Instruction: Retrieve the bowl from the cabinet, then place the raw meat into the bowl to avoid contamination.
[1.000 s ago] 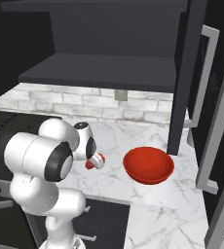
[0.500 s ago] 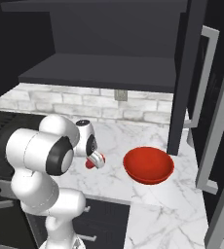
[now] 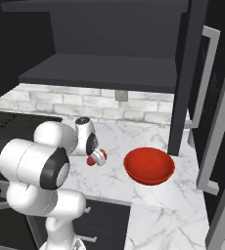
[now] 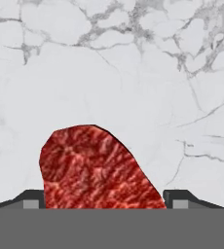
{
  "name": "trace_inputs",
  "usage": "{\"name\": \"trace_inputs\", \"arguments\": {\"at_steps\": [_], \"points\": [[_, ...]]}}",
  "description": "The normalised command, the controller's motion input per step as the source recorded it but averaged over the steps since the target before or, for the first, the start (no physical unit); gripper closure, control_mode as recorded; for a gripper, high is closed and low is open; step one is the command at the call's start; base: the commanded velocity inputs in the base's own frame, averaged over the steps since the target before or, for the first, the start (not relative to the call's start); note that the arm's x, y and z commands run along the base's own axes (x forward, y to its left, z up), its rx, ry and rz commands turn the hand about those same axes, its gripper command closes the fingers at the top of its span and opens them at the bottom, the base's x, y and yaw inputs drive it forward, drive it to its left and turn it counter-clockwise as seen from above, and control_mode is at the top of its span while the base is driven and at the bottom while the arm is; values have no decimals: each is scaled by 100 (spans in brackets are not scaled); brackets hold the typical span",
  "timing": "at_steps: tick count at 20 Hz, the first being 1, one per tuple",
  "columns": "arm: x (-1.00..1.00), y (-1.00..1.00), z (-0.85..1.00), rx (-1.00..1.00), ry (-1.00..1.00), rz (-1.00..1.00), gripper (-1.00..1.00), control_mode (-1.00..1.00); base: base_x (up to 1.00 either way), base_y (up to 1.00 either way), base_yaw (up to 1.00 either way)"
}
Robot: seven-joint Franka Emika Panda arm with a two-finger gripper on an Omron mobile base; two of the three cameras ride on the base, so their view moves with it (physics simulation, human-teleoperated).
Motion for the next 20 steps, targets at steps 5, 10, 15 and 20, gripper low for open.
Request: {"name": "trace_inputs", "arguments": {"at_steps": [5,10,15,20], "points": [[-17,-18,54,0,-5,-6,100,-100,0,0,0],[-25,-12,64,-2,-8,-4,100,-100,0,0,0],[-29,-18,56,-2,-7,-4,100,-100,0,0,0],[-33,-24,50,-4,-12,-3,100,-100,0,0,0]]}}
